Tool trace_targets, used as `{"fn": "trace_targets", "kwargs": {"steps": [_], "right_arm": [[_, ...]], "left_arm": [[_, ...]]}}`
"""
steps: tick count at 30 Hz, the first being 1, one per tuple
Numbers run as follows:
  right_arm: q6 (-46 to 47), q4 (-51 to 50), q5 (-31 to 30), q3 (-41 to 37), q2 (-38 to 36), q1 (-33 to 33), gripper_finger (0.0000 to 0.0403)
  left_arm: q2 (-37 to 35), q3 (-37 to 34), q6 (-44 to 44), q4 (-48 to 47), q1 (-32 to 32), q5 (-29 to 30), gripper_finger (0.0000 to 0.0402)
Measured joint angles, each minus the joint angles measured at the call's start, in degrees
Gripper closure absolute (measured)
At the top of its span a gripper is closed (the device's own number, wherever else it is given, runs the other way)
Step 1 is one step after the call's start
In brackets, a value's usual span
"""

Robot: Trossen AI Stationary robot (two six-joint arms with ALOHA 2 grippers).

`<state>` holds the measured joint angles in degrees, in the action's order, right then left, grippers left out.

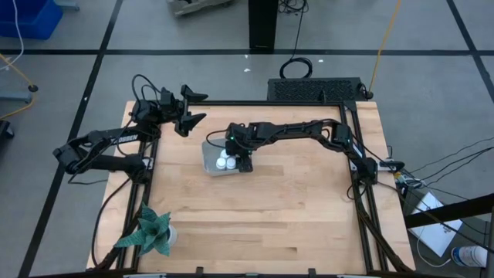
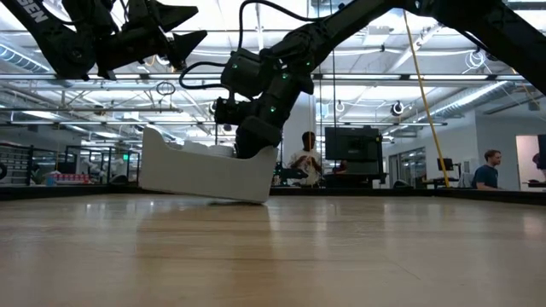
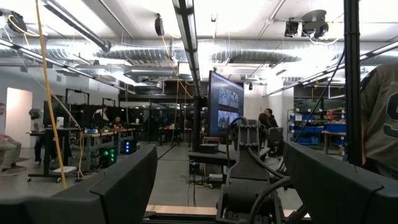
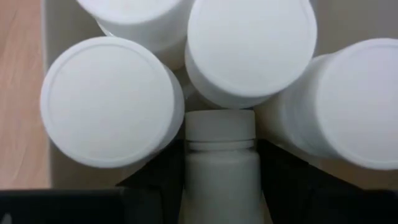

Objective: Pick and place pill bottles into a basket
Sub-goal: Adjust the white pill bottle in the gray bin

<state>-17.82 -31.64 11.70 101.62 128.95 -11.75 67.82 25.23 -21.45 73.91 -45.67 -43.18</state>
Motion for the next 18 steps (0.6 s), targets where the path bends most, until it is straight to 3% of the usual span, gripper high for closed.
{"fn": "trace_targets", "kwargs": {"steps": [18], "right_arm": [[0.5, -0.4, -1.2, 0.1, -2.8, 0.3, 0.0245]], "left_arm": [[0.0, 0.0, 0.0, 0.0, 0.0, 0.0, 0.005]]}}
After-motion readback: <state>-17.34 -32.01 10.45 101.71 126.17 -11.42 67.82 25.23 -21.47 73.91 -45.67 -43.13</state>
